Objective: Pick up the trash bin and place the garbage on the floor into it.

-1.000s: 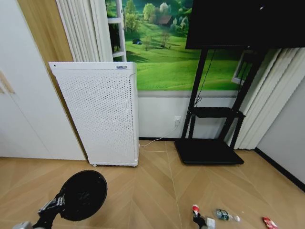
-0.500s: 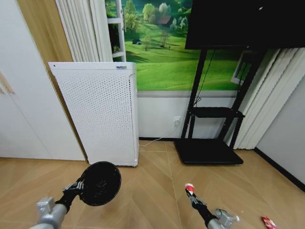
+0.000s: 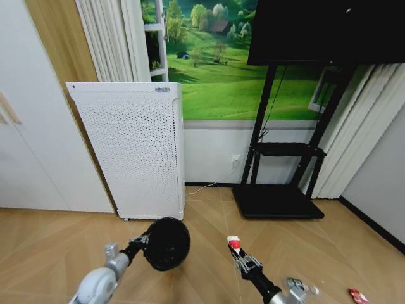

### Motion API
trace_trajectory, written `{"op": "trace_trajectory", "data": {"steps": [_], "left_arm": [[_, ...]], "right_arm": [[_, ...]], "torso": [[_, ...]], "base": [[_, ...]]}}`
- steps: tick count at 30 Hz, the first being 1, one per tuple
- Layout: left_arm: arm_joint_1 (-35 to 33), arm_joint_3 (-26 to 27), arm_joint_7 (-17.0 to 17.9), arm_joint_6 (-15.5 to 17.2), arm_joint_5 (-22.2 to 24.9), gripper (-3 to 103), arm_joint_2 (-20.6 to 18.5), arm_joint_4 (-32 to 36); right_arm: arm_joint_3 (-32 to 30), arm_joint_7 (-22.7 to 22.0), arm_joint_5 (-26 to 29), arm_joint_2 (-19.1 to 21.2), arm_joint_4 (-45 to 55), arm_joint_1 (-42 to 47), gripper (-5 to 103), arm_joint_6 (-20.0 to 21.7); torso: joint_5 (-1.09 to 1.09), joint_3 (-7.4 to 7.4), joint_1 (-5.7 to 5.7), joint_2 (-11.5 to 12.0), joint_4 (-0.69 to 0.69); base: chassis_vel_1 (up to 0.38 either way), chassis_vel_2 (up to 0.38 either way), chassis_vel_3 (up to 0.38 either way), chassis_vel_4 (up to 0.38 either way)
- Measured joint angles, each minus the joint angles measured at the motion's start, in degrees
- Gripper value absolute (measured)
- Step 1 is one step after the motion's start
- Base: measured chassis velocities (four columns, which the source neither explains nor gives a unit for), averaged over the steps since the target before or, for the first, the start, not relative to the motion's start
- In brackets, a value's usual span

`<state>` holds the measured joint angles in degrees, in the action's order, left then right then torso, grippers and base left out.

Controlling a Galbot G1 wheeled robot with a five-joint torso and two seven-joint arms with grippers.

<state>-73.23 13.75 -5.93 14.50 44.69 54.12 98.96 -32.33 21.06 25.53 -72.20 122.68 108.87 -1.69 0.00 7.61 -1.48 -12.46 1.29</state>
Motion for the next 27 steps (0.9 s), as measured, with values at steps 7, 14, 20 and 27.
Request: {"op": "trace_trajectory", "data": {"steps": [7,14,20,27], "left_arm": [[10.06,-9.71,-1.30,-0.89,0.53,7,1.03,-6.14],[18.41,-22.26,-4.91,-2.14,1.88,7,4.59,-9.53],[17.03,-24.02,-7.58,-2.19,3.24,7,4.52,-5.34],[13.58,-21.53,-8.14,-2.19,2.76,7,3.52,-2.43]], "right_arm": [[2.17,-0.40,-0.55,0.67,-1.55,-1.15,23,0.38],[3.66,0.28,-2.64,0.93,-4.56,-1.64,23,-0.35],[4.88,0.83,-4.84,0.99,-6.70,-1.76,23,-1.00],[6.51,-0.26,-6.78,0.49,-9.14,-2.06,27,-2.50]], "torso": [[0.01,0.00,-0.01,0.00,0.02],[0.01,0.00,-0.01,0.00,0.02],[0.00,-0.01,-0.01,0.00,0.01],[0.01,-0.01,-0.01,0.00,0.00]], "base": [[0.000,0.000,0.000,0.000],[0.000,0.000,0.000,0.000],[0.000,0.000,0.000,0.000],[0.000,0.000,0.000,0.000]]}}
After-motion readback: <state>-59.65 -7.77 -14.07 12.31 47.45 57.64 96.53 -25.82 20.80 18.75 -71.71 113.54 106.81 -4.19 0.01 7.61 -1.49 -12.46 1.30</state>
